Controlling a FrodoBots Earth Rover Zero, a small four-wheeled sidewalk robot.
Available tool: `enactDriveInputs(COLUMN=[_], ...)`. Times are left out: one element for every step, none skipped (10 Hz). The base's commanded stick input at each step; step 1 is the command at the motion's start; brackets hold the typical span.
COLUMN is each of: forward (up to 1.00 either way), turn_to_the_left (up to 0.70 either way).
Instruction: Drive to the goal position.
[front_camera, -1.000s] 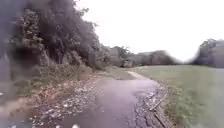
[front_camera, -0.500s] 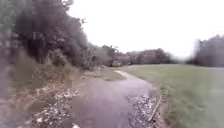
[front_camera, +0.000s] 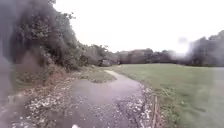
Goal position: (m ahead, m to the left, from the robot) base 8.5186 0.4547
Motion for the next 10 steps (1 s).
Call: enactDriveInputs(forward=[0.70, 0.70, 0.70, 0.70, 0.70, 0.70, 0.70, 0.70, 0.70, 0.70], turn_to_the_left=[-0.05, 0.00, 0.00, -0.15, -0.22, -0.30, -0.32, -0.32, -0.30, -0.22])
